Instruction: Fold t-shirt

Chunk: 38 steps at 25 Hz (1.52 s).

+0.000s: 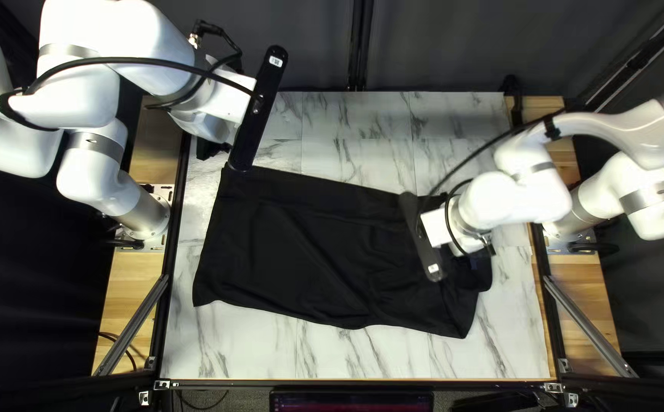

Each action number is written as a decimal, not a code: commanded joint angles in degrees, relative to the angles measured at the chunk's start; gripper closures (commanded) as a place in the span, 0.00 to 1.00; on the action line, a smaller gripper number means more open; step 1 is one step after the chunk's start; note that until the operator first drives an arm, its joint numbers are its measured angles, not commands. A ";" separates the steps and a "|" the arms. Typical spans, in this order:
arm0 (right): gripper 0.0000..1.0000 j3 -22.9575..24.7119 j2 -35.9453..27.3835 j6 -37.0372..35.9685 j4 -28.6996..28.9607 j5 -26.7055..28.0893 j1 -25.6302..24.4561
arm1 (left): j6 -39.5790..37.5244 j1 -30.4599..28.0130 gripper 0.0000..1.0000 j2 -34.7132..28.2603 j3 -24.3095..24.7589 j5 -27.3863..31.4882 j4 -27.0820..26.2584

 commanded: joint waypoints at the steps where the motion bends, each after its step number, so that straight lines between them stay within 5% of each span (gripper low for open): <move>1: 0.00 7.87 -5.63 -5.10 -0.95 -7.93 -2.95 | 0.00 0.00 0.00 0.00 0.00 0.00 0.00; 6: 0.00 12.67 -6.28 -1.97 -15.03 -18.43 -1.22 | 0.00 0.00 0.00 0.00 0.00 0.00 0.00; 19: 0.00 11.46 -2.32 -6.31 -12.48 -20.40 -1.83 | 0.00 0.00 0.00 0.00 0.00 0.00 0.00; 28: 0.00 2.63 9.11 6.41 -27.79 -11.91 2.38 | 0.00 0.00 0.00 0.00 0.00 0.00 0.00; 38: 0.00 -3.10 17.60 13.16 -33.35 -5.55 6.51 | 0.00 0.00 0.00 0.00 0.00 0.00 0.00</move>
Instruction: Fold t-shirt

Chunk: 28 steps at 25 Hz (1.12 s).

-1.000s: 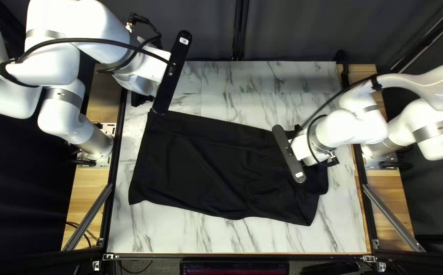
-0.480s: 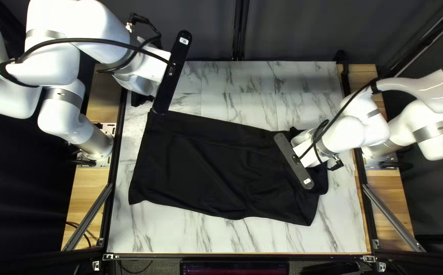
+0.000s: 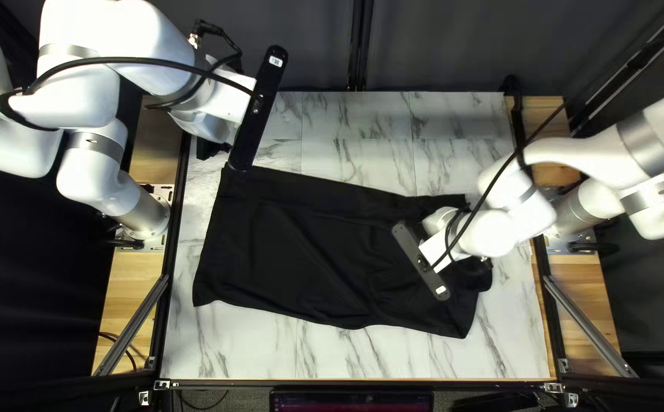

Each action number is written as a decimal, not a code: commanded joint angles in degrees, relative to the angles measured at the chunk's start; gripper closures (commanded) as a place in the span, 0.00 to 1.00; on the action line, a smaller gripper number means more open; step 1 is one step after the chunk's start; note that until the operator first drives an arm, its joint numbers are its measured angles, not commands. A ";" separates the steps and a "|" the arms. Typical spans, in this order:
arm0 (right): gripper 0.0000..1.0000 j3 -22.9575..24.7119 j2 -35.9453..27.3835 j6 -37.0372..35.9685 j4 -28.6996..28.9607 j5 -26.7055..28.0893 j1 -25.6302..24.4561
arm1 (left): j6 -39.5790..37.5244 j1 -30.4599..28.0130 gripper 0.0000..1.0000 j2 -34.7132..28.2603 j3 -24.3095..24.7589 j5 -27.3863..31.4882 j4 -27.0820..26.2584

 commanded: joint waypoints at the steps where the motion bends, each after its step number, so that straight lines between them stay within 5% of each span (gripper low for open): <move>1: 0.00 -1.17 1.52 0.42 -1.13 1.61 0.27 | 0.00 0.00 0.00 0.00 0.00 0.00 0.00; 6: 0.02 -1.59 2.21 -0.09 -1.68 1.57 -0.24 | 0.00 0.00 0.00 0.00 0.00 0.00 0.00; 8: 0.35 -1.51 2.53 -0.27 -2.01 1.04 -0.75 | 0.00 0.00 0.00 0.00 0.00 0.00 0.00; 10: 0.88 -1.14 2.81 -0.30 -2.45 0.24 -1.36 | 0.00 0.00 0.00 0.00 0.00 0.00 0.00; 11: 1.00 -0.96 2.86 -0.36 -2.61 -0.09 -1.61 | 0.00 0.00 0.00 0.00 0.00 0.00 0.00; 28: 1.00 -1.26 -3.11 -4.53 -2.25 2.93 -3.92 | 0.00 0.00 0.00 0.00 0.00 0.00 0.00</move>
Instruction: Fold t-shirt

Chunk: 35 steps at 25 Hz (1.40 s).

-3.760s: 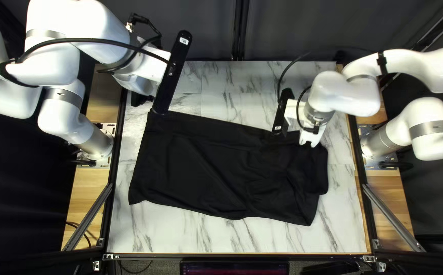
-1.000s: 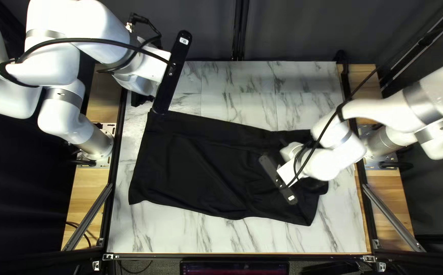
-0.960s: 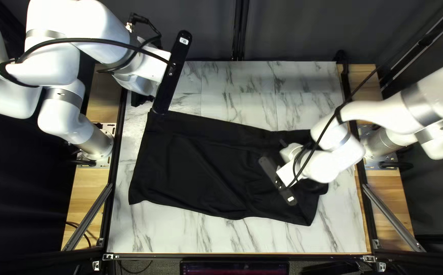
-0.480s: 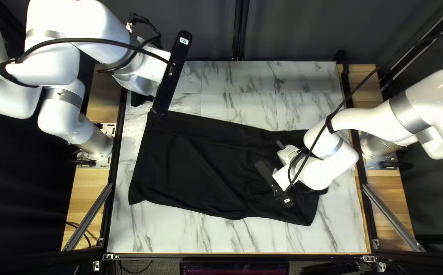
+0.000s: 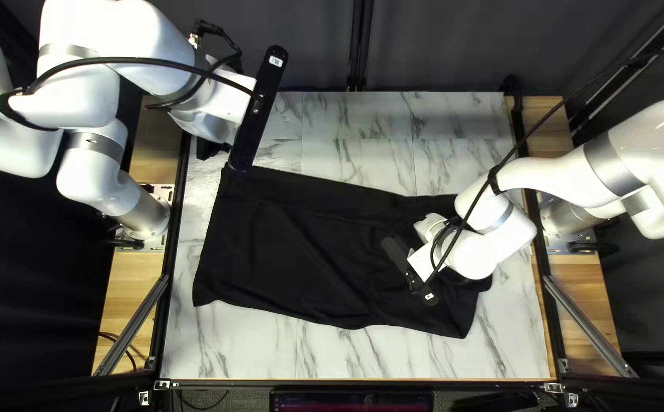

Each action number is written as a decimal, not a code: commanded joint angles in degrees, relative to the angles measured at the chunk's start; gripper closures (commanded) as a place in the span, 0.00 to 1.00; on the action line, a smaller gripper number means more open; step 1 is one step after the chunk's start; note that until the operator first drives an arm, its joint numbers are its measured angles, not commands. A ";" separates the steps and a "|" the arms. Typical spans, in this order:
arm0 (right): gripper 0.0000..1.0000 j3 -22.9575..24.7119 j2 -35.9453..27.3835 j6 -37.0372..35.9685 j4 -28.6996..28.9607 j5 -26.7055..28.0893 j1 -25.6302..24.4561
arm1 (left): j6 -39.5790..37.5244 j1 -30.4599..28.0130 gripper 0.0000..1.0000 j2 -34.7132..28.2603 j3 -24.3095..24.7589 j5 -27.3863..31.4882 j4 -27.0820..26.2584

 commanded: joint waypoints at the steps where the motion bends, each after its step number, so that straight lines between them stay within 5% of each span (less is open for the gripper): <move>1: 1.00 0.38 -2.15 -1.79 -0.07 0.33 -1.53 | 0.00 0.00 0.00 0.00 0.00 0.00 0.00; 5: 0.81 2.88 -4.89 -5.08 -0.98 -2.69 -6.49 | 0.00 0.00 0.00 0.00 0.00 0.00 0.00; 9: 0.00 5.62 -6.24 -7.99 -1.57 -8.49 -11.56 | 0.00 0.00 0.00 0.00 0.00 0.00 0.00; 21: 0.00 8.16 -10.80 -9.16 2.33 -8.69 -9.81 | 0.00 0.00 0.00 0.00 0.00 0.00 0.00; 27: 0.00 5.59 -3.15 -3.51 -2.06 -13.52 -9.53 | 0.00 0.00 0.00 0.00 0.00 0.00 0.00; 35: 0.00 3.69 1.49 -7.26 -4.03 -16.80 -15.27 | 0.00 0.00 0.00 0.00 0.00 0.00 0.00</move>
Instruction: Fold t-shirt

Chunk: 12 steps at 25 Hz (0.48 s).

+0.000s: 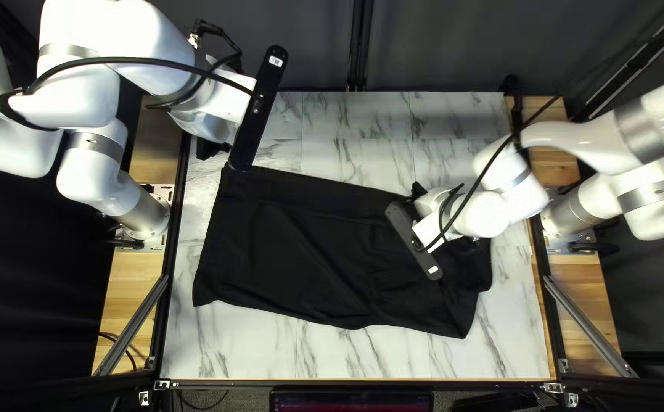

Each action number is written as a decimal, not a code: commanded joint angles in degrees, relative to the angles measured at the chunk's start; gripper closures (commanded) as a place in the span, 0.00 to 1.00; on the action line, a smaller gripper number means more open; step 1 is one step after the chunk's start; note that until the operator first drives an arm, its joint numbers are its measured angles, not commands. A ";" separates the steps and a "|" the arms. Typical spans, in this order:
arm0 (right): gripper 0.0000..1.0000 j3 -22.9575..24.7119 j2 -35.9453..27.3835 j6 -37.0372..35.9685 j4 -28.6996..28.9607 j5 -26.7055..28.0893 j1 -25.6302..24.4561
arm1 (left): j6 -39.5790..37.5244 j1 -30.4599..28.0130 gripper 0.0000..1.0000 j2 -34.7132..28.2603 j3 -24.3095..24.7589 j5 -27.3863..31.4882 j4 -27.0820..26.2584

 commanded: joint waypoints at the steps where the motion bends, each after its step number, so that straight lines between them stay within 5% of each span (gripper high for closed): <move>1: 0.00 -0.83 2.15 -2.69 -0.61 -1.00 -3.14 | 0.00 0.00 0.00 0.00 0.00 0.00 0.00; 12: 0.00 -2.70 -2.88 -11.41 2.93 5.10 -7.15 | 0.00 0.00 0.00 0.00 0.00 0.00 0.00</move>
